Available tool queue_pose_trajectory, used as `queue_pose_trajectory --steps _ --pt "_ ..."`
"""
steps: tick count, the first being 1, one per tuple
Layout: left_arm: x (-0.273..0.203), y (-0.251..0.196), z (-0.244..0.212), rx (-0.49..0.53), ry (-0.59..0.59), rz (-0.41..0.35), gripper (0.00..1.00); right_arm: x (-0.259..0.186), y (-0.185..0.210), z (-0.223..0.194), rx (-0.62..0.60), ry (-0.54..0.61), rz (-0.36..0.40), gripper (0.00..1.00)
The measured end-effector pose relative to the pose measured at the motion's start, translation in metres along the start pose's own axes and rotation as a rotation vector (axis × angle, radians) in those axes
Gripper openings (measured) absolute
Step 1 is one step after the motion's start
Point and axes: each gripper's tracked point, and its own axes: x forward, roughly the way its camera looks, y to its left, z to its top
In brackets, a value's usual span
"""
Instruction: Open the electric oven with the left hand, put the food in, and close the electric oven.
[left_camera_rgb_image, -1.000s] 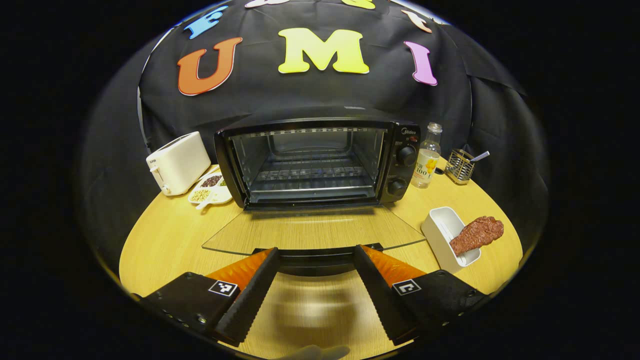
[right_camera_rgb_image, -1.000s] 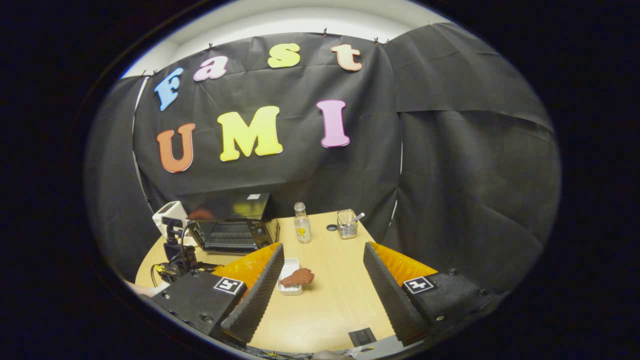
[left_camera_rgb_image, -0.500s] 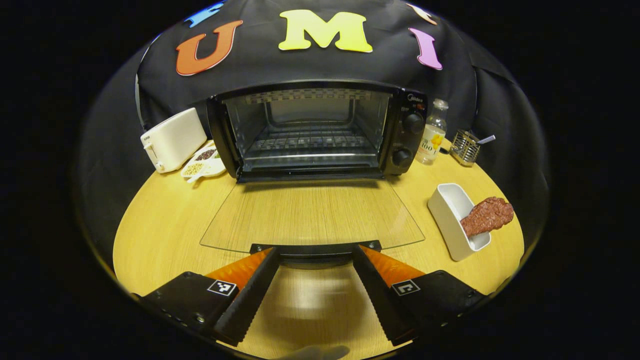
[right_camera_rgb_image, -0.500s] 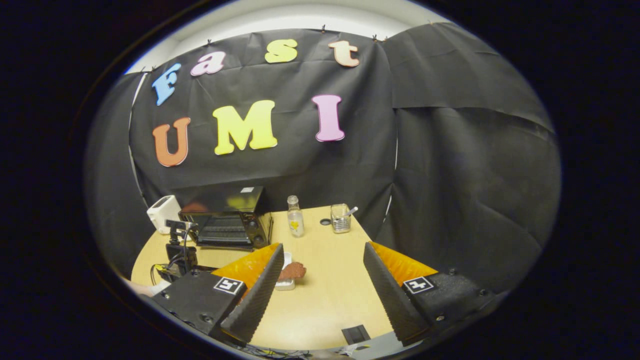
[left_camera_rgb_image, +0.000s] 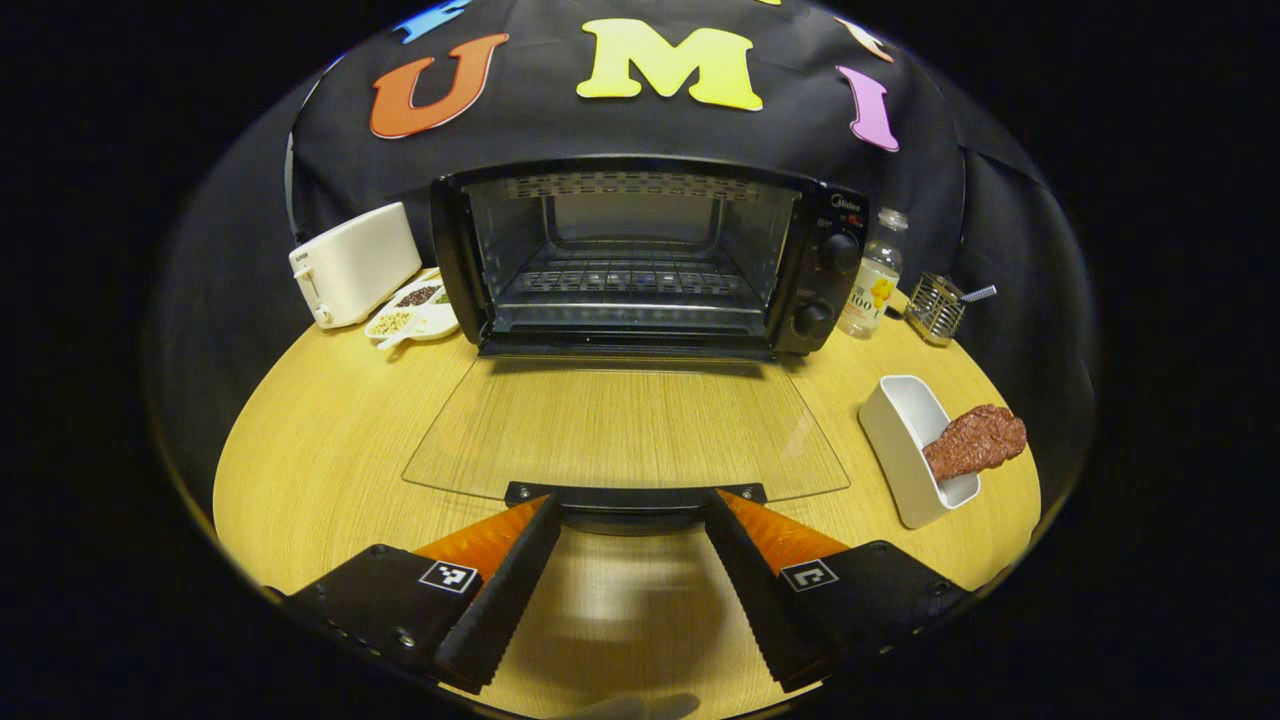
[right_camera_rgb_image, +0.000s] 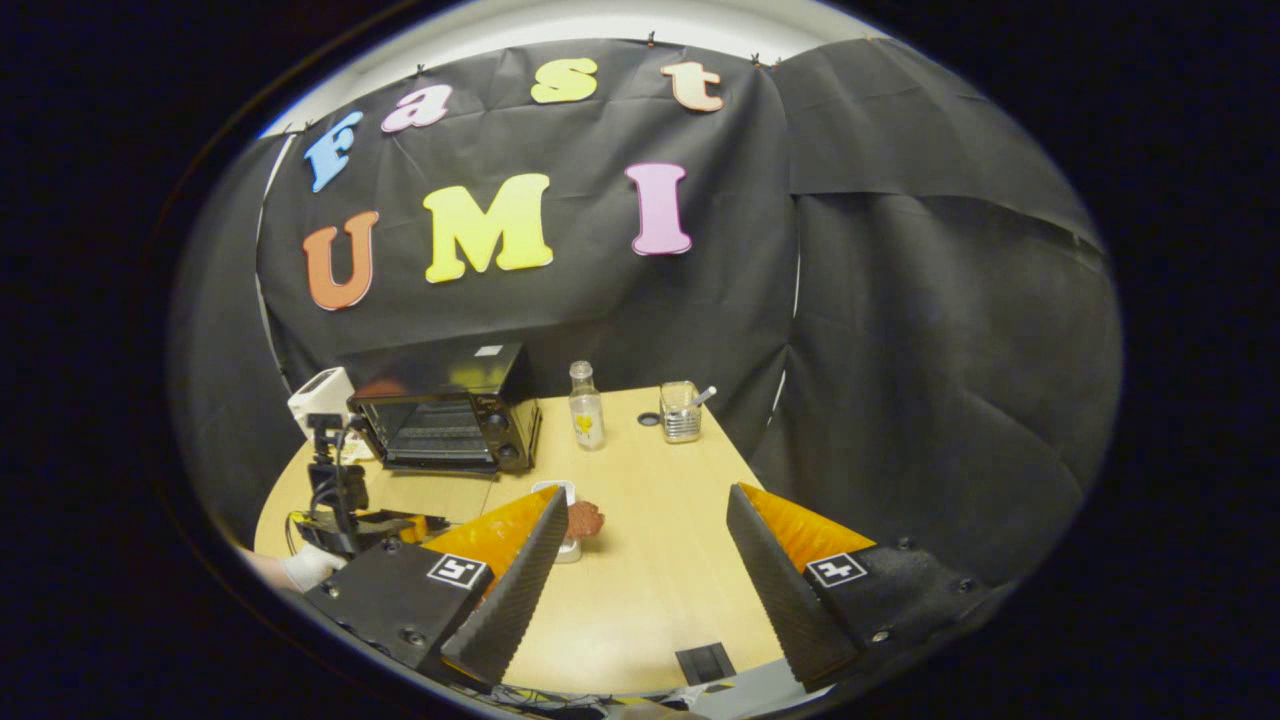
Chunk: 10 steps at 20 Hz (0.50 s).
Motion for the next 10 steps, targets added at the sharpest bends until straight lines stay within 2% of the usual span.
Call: queue_pose_trajectory --steps 4,5,6,10 --pt "-0.032 0.019 0.015 -0.004 -0.061 0.024 0.94 0.026 -0.002 -0.017 0.004 0.037 0.044 1.00" --pt "-0.045 0.022 0.022 -0.010 -0.090 0.020 0.94 0.034 -0.002 -0.024 0.009 0.056 0.058 0.97" --pt "-0.058 0.023 0.029 -0.011 -0.116 0.013 0.94 0.042 -0.002 -0.030 0.016 0.076 0.074 1.00" --pt "-0.116 0.027 0.056 0.012 -0.211 0.024 0.94 0.082 0.000 -0.061 0.016 0.160 0.137 1.00"
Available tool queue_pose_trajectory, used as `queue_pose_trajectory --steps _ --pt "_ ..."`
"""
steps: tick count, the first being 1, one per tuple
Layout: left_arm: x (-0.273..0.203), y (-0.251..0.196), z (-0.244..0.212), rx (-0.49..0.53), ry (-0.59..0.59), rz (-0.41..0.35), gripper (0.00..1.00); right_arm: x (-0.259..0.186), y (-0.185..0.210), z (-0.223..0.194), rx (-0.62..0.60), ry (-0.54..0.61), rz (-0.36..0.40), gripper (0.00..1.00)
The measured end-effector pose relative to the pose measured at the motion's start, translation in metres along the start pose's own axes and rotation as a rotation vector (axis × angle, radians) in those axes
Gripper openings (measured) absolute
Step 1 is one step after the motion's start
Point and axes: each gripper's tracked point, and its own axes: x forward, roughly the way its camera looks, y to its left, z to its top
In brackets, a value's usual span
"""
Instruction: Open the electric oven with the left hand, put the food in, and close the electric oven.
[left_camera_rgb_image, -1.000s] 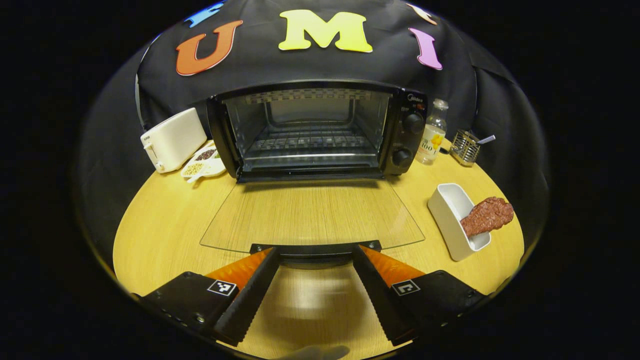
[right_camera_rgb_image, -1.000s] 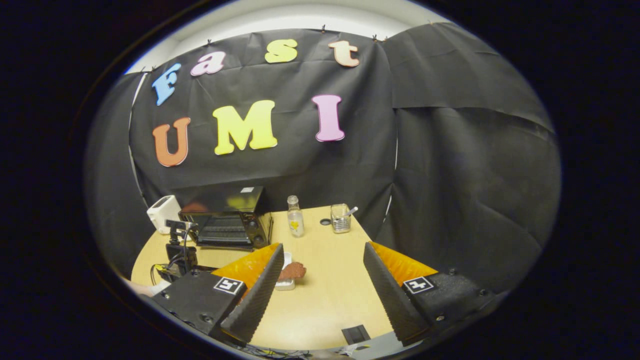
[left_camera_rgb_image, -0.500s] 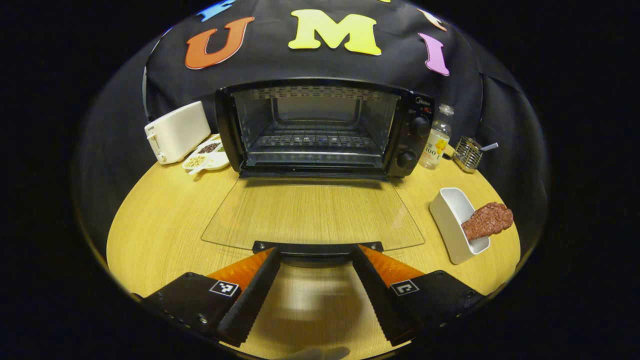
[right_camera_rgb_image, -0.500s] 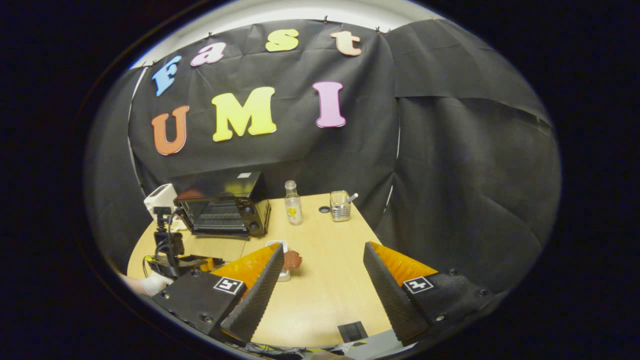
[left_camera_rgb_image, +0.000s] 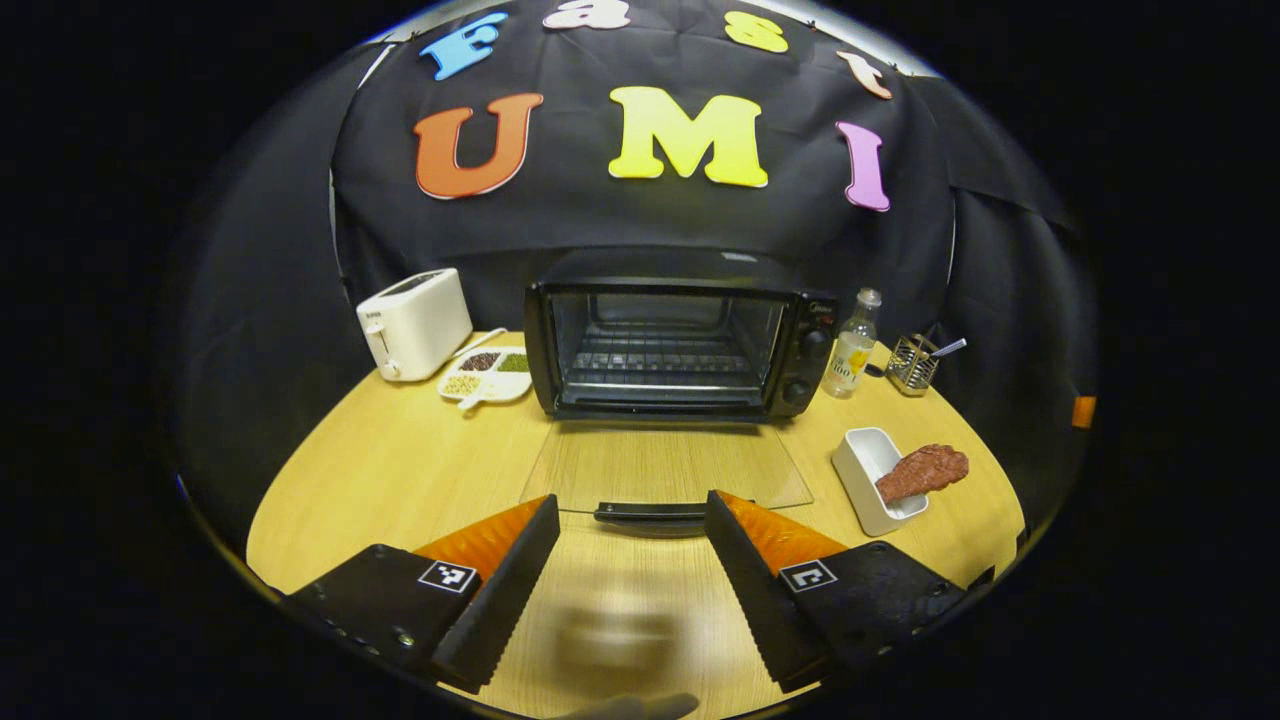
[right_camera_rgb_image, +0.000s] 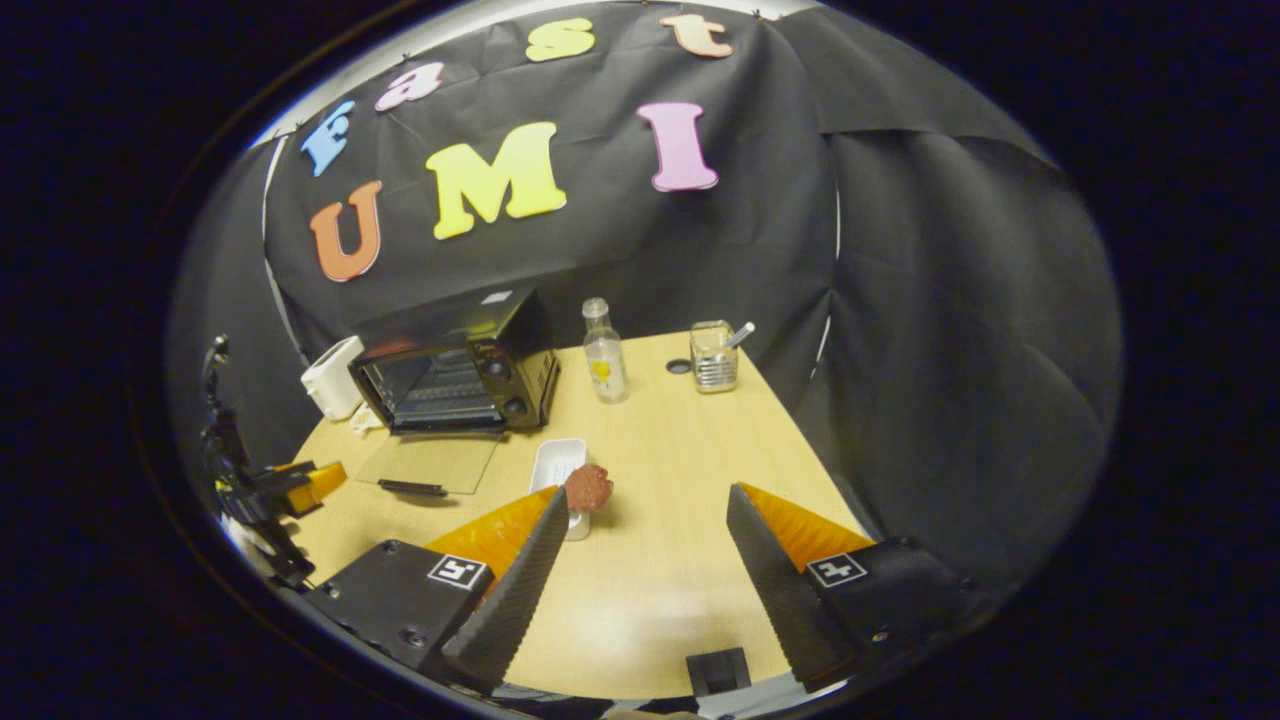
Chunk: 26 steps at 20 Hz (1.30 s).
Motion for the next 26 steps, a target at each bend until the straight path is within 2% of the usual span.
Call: queue_pose_trajectory --steps 3,6,9,13,16,17,18,20,21,23,26 --pt "-0.037 -0.009 0.030 -0.001 -0.066 -0.006 0.94 0.038 0.002 -0.017 -0.005 0.070 0.064 1.00" --pt "-0.071 -0.017 0.059 0.045 -0.130 -0.002 0.94 0.076 0.011 -0.037 -0.014 0.139 0.155 1.00" --pt "-0.102 -0.021 0.080 0.066 -0.175 0.050 0.94 0.108 0.022 -0.045 0.001 0.212 0.255 0.99" --pt "-0.130 -0.029 0.086 0.068 -0.188 0.142 0.94 0.145 0.042 -0.048 0.054 0.329 0.384 0.96" --pt "-0.142 -0.039 0.078 0.074 -0.175 0.193 0.95 0.164 0.050 -0.050 0.135 0.411 0.451 0.81" --pt "-0.145 -0.047 0.077 0.070 -0.172 0.195 0.95 0.165 0.056 -0.050 0.161 0.443 0.483 0.80" --pt "-0.146 -0.052 0.073 0.063 -0.168 0.195 0.94 0.169 0.059 -0.051 0.191 0.470 0.503 0.73" --pt "-0.143 -0.057 0.066 0.054 -0.145 0.198 0.94 0.176 0.060 -0.051 0.255 0.508 0.508 0.48" --pt "-0.142 -0.058 0.064 0.045 -0.132 0.201 0.95 0.177 0.061 -0.052 0.283 0.524 0.504 0.46" --pt "-0.144 -0.060 0.068 0.020 -0.137 0.198 0.96 0.177 0.064 -0.054 0.315 0.550 0.515 0.20" --pt "-0.139 -0.054 0.073 0.000 -0.148 0.200 0.96 0.175 0.065 -0.052 0.334 0.553 0.525 0.20"
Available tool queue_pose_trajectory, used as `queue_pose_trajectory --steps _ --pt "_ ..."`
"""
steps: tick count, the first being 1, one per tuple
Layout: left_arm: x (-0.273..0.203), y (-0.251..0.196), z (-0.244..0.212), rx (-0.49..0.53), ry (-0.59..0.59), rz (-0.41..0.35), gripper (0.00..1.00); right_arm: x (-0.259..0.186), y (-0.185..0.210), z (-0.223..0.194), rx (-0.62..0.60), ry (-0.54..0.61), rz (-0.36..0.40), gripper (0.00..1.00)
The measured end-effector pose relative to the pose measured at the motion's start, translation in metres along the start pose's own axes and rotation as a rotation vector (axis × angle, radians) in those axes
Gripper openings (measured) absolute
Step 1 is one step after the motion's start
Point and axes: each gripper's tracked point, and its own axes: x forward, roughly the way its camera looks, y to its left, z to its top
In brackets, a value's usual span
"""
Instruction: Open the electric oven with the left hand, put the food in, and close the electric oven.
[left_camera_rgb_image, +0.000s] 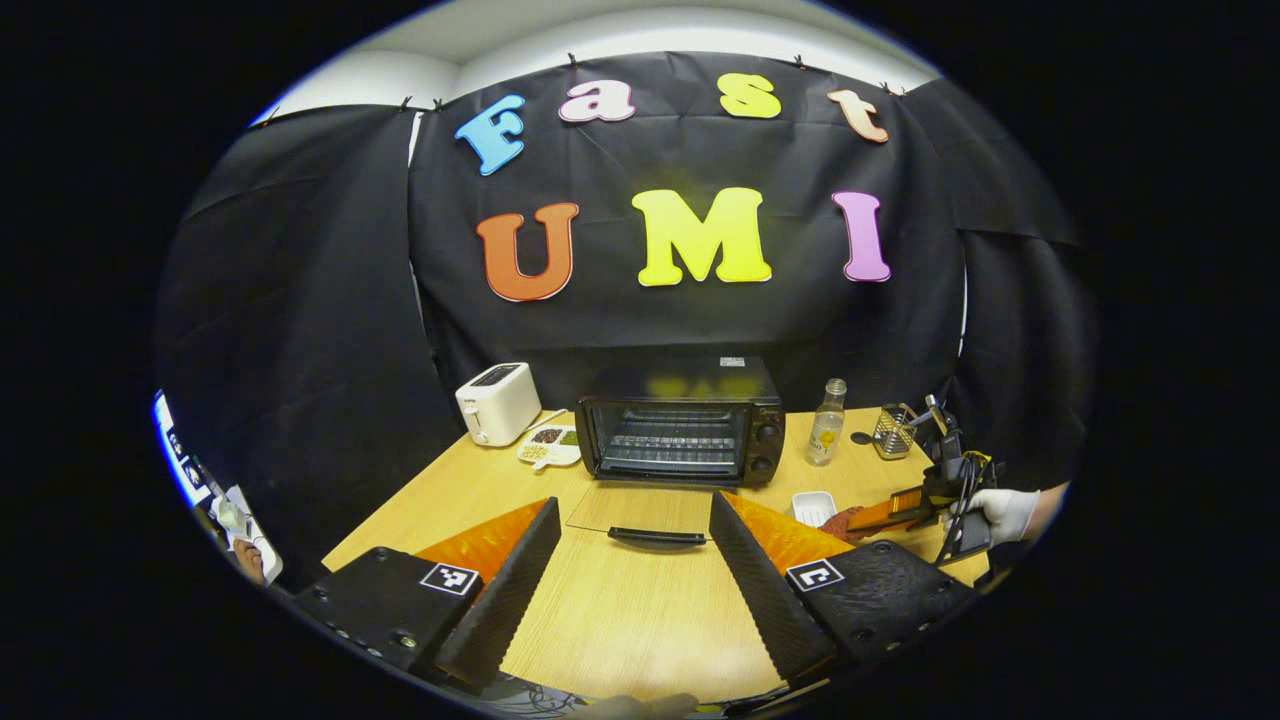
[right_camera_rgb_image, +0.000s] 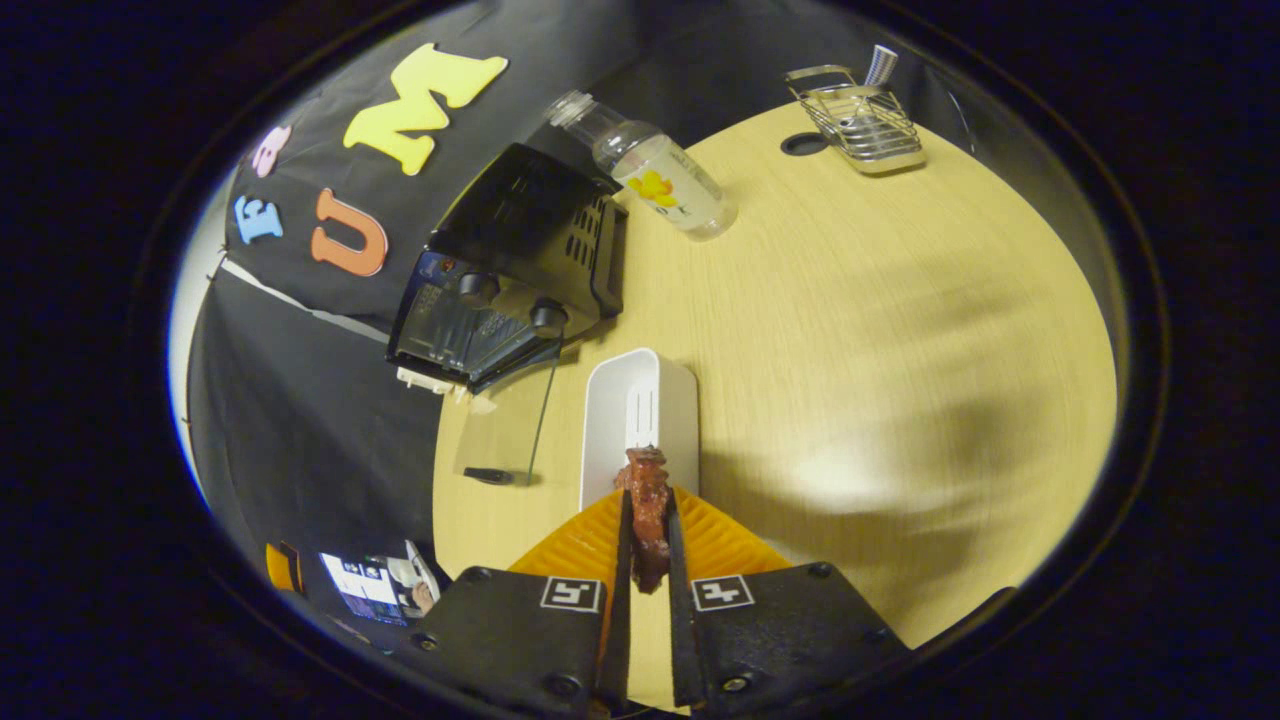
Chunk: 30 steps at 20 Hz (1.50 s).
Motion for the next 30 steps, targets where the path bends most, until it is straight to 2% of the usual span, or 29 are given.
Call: queue_pose_trajectory --steps 6,11,15,20,23,26,30 --pt "0.021 0.009 -0.003 -0.025 0.004 -0.065 0.96 -0.018 0.017 0.006 -0.005 -0.079 -0.006 0.17" --pt "0.032 0.039 0.000 -0.007 0.002 -0.136 0.96 -0.032 0.064 0.008 0.073 -0.200 0.016 0.16" --pt "0.033 0.075 -0.002 0.011 0.013 -0.166 0.96 -0.016 0.110 0.000 0.079 -0.293 0.017 0.16" --pt "0.030 0.115 0.000 0.020 0.020 -0.182 0.96 0.028 0.170 -0.003 0.187 -0.427 0.088 0.16" --pt "0.027 0.135 0.000 0.055 0.026 -0.169 0.96 0.064 0.195 0.005 0.312 -0.517 0.133 0.16" --pt "0.024 0.151 0.006 0.038 0.023 -0.135 0.96 0.101 0.210 0.020 0.413 -0.574 0.177 0.16" --pt "0.023 0.158 0.008 -0.009 0.043 -0.112 0.96 0.143 0.216 0.043 0.478 -0.629 0.176 0.16"
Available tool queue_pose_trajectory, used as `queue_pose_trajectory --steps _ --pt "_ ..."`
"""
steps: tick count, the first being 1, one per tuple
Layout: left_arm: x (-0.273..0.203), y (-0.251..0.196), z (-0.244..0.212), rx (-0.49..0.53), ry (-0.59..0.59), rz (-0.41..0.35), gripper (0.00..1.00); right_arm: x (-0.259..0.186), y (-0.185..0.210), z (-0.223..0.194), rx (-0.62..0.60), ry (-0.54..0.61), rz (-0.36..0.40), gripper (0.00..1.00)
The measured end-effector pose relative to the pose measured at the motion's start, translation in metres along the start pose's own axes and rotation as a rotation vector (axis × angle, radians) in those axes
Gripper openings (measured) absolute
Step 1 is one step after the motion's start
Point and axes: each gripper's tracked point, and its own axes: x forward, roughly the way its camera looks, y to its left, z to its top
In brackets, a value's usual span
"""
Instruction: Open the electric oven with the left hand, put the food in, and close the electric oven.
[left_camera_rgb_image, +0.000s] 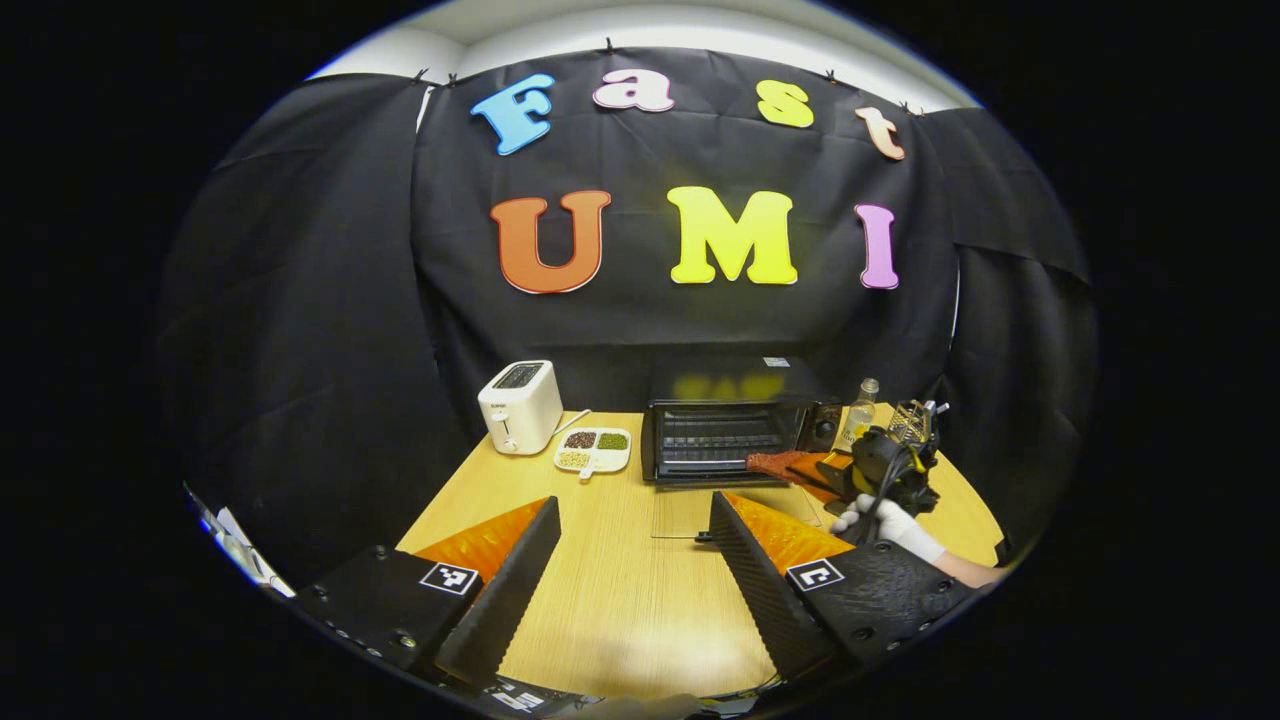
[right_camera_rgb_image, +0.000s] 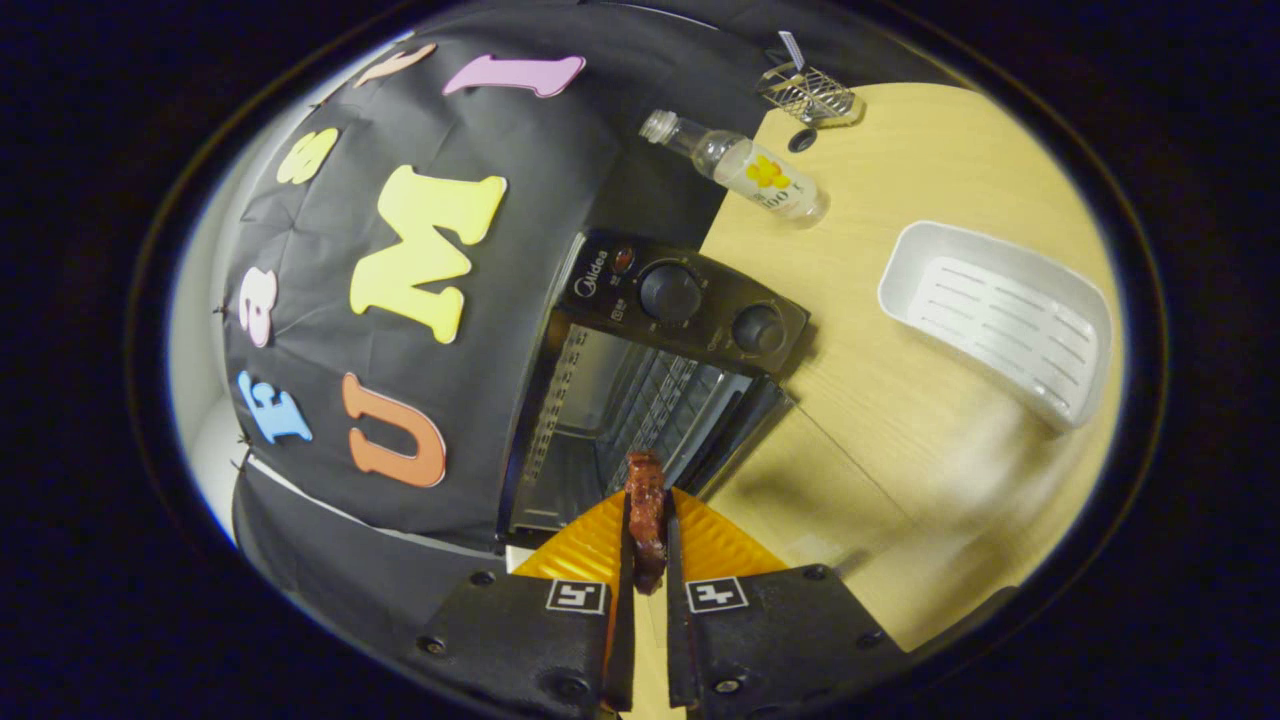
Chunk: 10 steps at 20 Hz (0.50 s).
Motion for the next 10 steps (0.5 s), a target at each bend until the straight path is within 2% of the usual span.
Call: queue_pose_trajectory --steps 5,10 --pt "0.005 0.024 0.001 -0.021 0.028 0.073 0.96 0.050 0.011 -0.002 -0.029 0.004 0.016 0.16" --pt "0.007 0.042 -0.005 -0.071 0.065 0.183 0.96 0.094 0.023 0.011 -0.129 -0.008 0.054 0.16"
